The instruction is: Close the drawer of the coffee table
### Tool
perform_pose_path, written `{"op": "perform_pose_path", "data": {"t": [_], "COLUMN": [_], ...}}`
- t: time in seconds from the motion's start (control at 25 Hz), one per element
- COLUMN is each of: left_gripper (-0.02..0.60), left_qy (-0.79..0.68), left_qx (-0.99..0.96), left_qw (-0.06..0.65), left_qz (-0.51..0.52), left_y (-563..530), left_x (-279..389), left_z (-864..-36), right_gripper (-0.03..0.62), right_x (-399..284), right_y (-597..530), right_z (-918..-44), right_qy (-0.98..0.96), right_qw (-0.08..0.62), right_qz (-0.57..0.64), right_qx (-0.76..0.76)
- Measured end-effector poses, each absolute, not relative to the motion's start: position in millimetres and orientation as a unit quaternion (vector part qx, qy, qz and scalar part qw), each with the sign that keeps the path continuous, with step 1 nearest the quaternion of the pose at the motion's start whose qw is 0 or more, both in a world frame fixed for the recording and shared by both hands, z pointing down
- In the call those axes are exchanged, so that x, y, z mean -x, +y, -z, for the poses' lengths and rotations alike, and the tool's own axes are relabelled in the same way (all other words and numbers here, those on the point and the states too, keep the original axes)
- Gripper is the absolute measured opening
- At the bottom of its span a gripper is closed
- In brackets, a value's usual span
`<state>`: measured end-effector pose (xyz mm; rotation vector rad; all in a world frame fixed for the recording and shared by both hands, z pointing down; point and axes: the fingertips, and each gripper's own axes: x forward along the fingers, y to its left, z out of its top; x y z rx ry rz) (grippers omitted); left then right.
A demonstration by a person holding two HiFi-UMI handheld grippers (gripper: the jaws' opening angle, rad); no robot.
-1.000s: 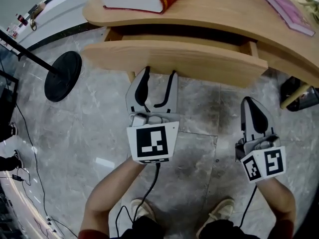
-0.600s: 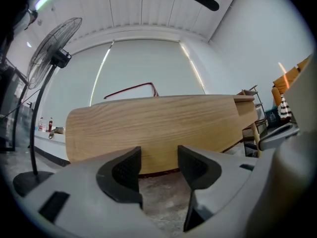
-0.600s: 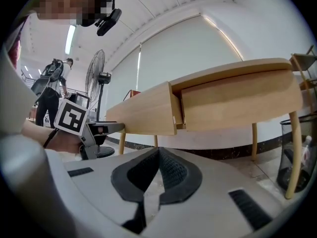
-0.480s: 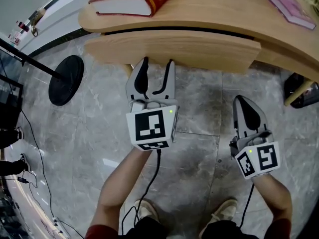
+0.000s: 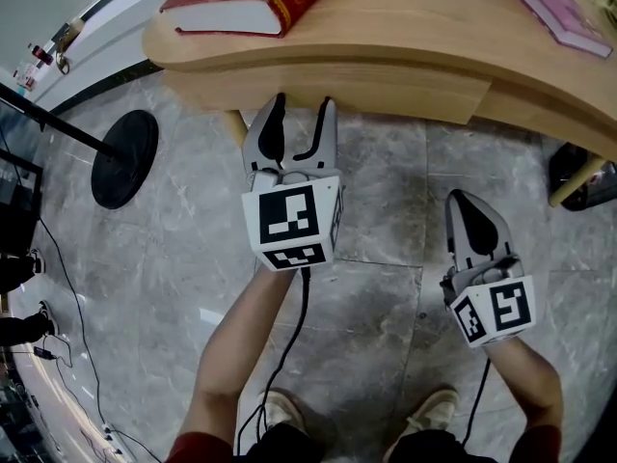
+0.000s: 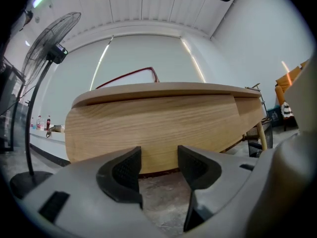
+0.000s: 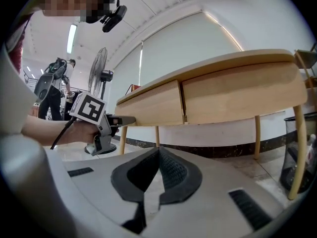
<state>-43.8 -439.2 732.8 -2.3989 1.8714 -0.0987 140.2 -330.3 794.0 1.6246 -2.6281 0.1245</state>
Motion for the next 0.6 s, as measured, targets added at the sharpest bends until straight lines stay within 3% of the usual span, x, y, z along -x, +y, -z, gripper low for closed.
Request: {"op": "perform_pose_path", "data": {"t": [0.6], "left_gripper": [0.225], "left_qy": [0.62], "left_qx": [0.782], "left_qw": [0.039], "left_qz": [0.04], "left_y": [-456.2], "left_x": [38.6], "left_z": [-730.5], "right_gripper": [-0.005], "right_x": [-138.0], "right_y": [-334.7], "right_z": [-806.0], "right_qy": [-0.853], "right_qw": [0.049], "right_qz": [-0.025], "right_qx": [-0.519]}}
